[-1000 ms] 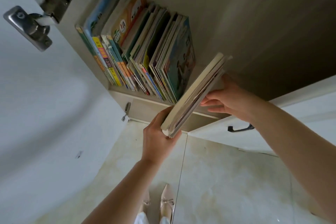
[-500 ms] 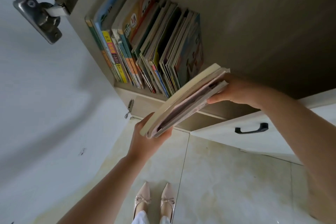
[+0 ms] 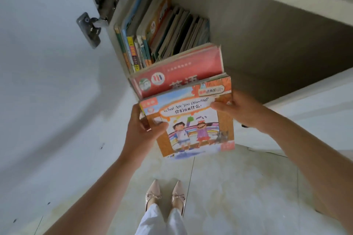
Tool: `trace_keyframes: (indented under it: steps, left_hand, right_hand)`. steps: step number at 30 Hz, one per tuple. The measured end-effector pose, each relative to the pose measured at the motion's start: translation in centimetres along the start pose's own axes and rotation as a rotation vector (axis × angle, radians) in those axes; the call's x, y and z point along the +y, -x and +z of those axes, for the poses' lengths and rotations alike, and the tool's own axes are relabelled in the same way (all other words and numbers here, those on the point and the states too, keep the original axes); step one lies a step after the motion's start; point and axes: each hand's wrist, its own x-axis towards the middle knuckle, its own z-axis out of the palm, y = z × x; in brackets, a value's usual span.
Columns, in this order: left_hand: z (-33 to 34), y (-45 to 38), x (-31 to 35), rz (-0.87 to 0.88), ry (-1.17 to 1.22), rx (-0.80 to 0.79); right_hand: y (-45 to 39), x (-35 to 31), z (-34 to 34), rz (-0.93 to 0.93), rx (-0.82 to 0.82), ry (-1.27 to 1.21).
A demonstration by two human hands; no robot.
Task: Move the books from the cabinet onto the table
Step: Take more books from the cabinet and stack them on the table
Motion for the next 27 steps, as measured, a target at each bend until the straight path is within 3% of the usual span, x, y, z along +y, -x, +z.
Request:
trace_keyframes:
  steps: [4,10,13,22,27]
  left_hand:
    - [-1.6,4.2,4.2,-0.172,0.142,0.014]
    - [-3.6,9.9,9.4,-0.262,0.041,0.088]
    - [-4.1,12.9,11.2,-0.345,0.072,0.149]
    - [-3.2,21.1,14.4,-0.399,0.226,0.326]
    - [-1.9,25.7,14.7,-0.321,0.292,0.435]
  right_hand:
    - [5.5,-2.2,2.9,0.07,0.033,-0.312]
    - [11.4,-6.0,6.2,0.162,0.121,-0.559]
    - [13.8,-8.4,6.6,0.188,0.074,-0.63]
    - [19.1,-11.2,6.0,0.143,0.026,-0.581]
    - [21.6,-11.4,6.2,0.06,-0.032,-0.479]
